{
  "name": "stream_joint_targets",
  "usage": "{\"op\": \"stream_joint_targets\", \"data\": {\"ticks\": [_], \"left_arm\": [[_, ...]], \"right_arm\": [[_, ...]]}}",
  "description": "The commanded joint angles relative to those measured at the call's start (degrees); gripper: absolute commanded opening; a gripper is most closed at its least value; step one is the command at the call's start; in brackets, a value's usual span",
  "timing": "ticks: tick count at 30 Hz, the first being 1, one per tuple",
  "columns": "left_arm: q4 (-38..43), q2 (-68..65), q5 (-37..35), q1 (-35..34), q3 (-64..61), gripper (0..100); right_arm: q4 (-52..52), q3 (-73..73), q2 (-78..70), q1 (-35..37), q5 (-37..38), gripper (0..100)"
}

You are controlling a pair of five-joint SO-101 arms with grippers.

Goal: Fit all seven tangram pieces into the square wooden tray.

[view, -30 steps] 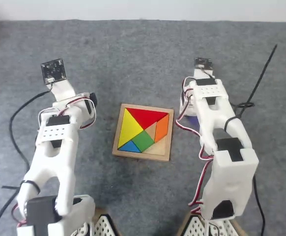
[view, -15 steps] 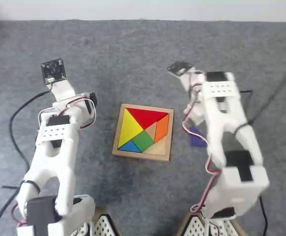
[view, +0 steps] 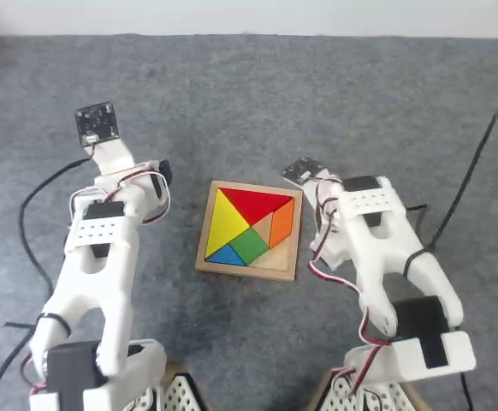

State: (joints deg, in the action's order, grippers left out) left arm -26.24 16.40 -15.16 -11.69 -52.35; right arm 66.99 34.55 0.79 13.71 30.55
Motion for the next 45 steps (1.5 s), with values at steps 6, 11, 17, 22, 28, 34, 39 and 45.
{"op": "stream_joint_targets", "data": {"ticks": [6, 11, 17, 22, 28, 34, 39, 45], "left_arm": [[1.41, 1.93, 0.79, 0.44, 0.40, 21], [1.41, 1.93, 0.79, 0.44, 0.40, 21], [1.41, 1.93, 0.79, 0.53, 0.40, 21], [1.41, 1.93, 0.79, 0.53, 0.40, 21], [1.41, 1.93, 0.79, 0.53, 0.22, 21], [1.41, 1.93, 0.79, 0.53, 0.22, 21], [1.41, 1.93, 0.79, 0.53, 0.31, 21], [1.41, 1.93, 0.79, 0.53, 0.31, 21]], "right_arm": [[-5.58, 0.44, 1.80, 2.77, -2.99, 14.8], [-4.35, 0.70, 2.51, 2.68, -3.52, 14.9], [-0.75, 0.70, 9.89, 3.82, -8.26, 15.4], [-2.77, 0.53, 11.91, 4.00, -9.05, 29.6], [-10.33, 0.35, 2.07, 3.91, -10.46, 31.4], [-13.58, -0.35, -4.00, 4.00, -11.60, 31.4], [-13.85, -0.35, -4.09, 1.89, -13.36, 31.4], [-15.16, -1.05, -4.18, 0.31, -20.13, 31.4]]}}
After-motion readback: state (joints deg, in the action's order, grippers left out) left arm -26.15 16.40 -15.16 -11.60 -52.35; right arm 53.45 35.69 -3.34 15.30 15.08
